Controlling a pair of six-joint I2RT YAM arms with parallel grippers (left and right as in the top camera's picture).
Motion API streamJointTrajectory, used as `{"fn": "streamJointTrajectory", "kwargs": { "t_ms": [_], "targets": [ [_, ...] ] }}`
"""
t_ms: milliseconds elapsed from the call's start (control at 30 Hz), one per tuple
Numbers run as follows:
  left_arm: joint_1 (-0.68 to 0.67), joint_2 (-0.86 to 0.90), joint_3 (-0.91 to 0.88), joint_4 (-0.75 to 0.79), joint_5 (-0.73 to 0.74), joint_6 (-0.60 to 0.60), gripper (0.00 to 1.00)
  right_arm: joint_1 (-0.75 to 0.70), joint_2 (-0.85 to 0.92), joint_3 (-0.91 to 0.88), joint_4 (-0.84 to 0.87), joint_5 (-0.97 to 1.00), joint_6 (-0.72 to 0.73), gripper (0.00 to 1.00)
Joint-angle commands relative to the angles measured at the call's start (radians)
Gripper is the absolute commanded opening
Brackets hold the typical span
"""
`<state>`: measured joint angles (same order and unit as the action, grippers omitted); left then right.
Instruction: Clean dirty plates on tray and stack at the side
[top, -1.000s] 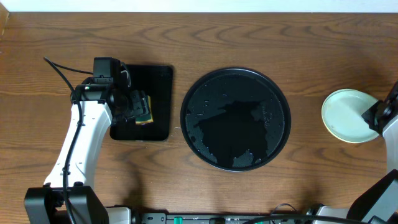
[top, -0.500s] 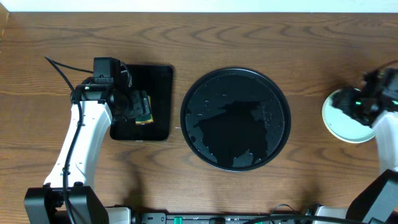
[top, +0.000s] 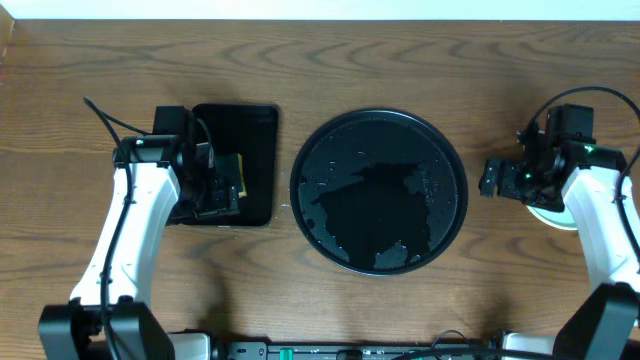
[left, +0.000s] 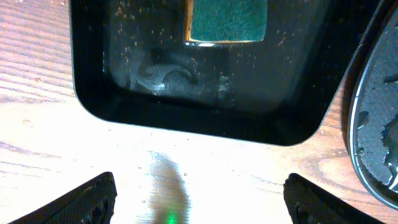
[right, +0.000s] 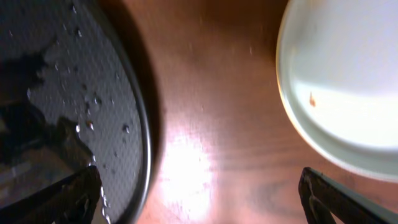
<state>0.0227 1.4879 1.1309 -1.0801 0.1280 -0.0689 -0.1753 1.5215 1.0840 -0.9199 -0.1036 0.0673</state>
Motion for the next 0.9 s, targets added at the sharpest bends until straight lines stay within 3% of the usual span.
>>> {"fn": "streamJointTrajectory", "kwargs": {
  "t_ms": [0, 267, 433, 600, 867],
  "targets": [
    [0.002, -0.104, -0.034, 0.002, 0.003, 0.020, 0.87, 0.015, -0.100, -0.023, -0.013, 0.008, 0.010, 0.99],
    [0.002, -0.576, -0.281, 0.204, 0.048, 0.050, 0.87, 0.101, -0.603, -0.356, 0.193, 0.060, 0.041, 0.99],
    [0.002, -0.823, -0.374, 0.270, 0.047, 0.015, 0.87, 0.109, -0.827, -0.445, 0.217, 0.056, 0.041, 0.99],
    [0.002, -0.954, -0.375, 0.270, 0.047, 0.015, 0.88, 0.109, -0.949, -0.457, 0.153, 0.047, 0.040, 0.99],
    [0.002, -0.972, -0.375, 0.270, 0.047, 0.016, 0.88, 0.109, -0.959, -0.458, 0.058, 0.047, 0.040, 0.99]
  ]
}}
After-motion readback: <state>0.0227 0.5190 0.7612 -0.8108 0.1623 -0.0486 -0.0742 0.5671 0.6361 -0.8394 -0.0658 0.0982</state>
